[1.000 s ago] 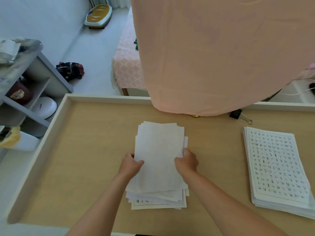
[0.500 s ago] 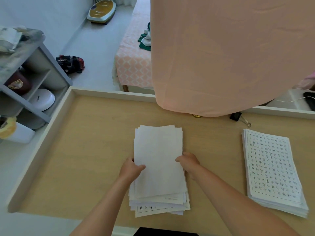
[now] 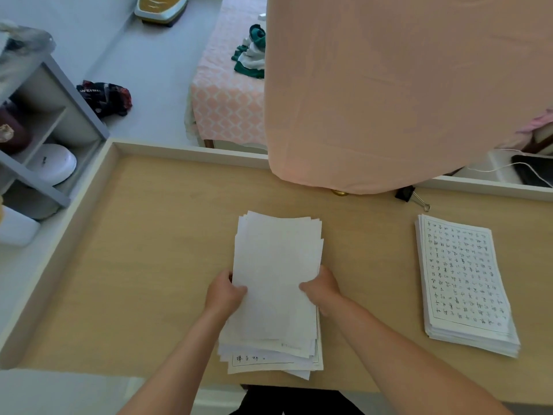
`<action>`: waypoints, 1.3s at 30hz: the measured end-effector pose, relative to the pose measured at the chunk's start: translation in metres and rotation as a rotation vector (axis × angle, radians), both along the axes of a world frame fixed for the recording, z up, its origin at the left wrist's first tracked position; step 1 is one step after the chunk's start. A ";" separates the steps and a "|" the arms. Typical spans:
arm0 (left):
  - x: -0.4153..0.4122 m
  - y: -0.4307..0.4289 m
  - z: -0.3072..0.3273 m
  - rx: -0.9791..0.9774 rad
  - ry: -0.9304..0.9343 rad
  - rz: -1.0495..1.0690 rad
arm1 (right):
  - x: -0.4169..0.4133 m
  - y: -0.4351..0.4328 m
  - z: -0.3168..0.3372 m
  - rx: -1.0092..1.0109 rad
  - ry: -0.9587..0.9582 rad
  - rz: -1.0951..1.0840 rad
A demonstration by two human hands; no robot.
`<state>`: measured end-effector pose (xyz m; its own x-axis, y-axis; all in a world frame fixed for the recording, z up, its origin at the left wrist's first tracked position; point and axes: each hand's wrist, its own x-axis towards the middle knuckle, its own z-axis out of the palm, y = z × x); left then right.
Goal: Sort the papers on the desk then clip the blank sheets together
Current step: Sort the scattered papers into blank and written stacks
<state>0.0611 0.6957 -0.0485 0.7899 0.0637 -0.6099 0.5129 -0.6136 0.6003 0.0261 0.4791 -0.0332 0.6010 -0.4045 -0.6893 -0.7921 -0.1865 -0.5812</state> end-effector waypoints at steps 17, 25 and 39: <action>0.028 -0.102 0.132 -0.754 -0.279 0.206 | -0.008 -0.107 0.135 0.103 -0.595 -0.060; -0.010 -0.192 0.150 -0.675 -0.474 0.147 | -0.039 -0.185 0.144 0.069 -0.636 -0.011; -0.011 -0.211 0.165 -0.613 -0.669 0.203 | -0.028 -0.200 0.135 0.143 -0.689 -0.003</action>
